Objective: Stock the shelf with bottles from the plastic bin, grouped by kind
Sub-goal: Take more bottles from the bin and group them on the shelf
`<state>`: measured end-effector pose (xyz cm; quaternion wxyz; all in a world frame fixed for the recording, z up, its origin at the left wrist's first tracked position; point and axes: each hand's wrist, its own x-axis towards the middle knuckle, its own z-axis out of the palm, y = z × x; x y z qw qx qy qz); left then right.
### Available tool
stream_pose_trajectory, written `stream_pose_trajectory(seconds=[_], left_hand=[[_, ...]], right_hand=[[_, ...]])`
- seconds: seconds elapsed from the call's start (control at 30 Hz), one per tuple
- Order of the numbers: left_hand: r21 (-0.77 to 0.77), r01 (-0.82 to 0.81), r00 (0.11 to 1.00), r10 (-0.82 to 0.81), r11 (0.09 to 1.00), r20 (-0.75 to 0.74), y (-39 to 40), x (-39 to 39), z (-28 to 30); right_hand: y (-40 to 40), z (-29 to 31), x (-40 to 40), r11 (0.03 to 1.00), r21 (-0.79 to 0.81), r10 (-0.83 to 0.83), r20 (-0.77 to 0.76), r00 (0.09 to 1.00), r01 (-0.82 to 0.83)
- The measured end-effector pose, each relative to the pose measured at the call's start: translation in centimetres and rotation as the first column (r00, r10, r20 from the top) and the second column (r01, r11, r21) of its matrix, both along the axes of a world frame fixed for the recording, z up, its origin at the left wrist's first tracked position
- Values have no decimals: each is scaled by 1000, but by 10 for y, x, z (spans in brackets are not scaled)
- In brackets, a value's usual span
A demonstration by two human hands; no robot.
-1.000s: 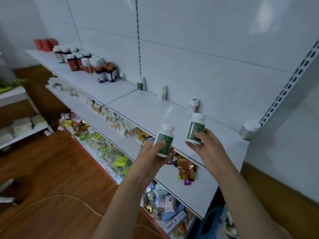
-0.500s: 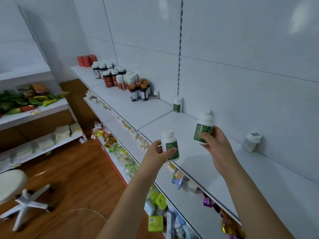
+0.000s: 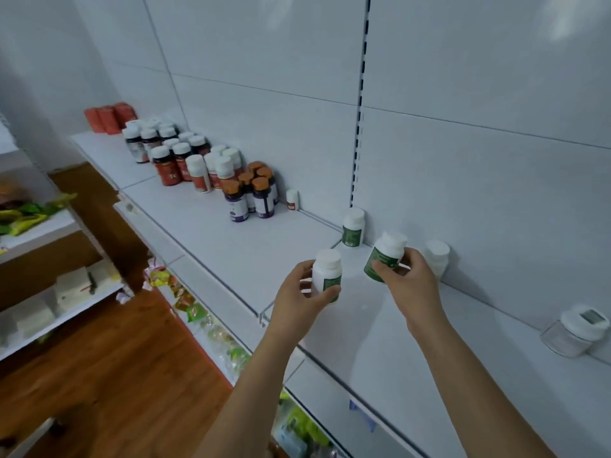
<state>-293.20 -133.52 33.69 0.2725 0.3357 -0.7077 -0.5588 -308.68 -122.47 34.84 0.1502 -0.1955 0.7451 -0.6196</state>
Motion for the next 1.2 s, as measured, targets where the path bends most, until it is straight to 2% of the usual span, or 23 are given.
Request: stream_pose_trajectory(seconds=[0.13,0.27,0.37,0.43,0.53,0.77,0.97,1.2], left_hand=[[-100,163,986,-159,981,56,-62,-36,-11],[-201,325,944,-303,924,131,-106,-68,-14],[-417,449,888,-344,790,306,-131,-89,-25],[-522,515,851,-336,680,403,-147,-97,-39],[-555,585,806,-351,591,476,-163,-103,-47],[-581,625,780,-384,522,495,-175,-106,-50],[-584,602,797,-371,545,476,-171,-103,-53],[-549,641,761,-350,537,546,-157,-89,-51]], right_hand=[[-40,-7,-13,985,25,-162,-152,975,168],[-73,-24,-24,941,96,-281,-315,907,325],[-90,-49,-27,891,253,-259,-397,880,376],[-99,-58,-25,820,377,-236,-462,855,430],[-109,-60,-25,715,479,-214,-543,812,509],[-113,-55,-18,752,488,-222,-444,868,442],[-106,-45,2,763,449,-301,-389,871,465],[-82,-29,42,768,419,-356,-350,866,485]])
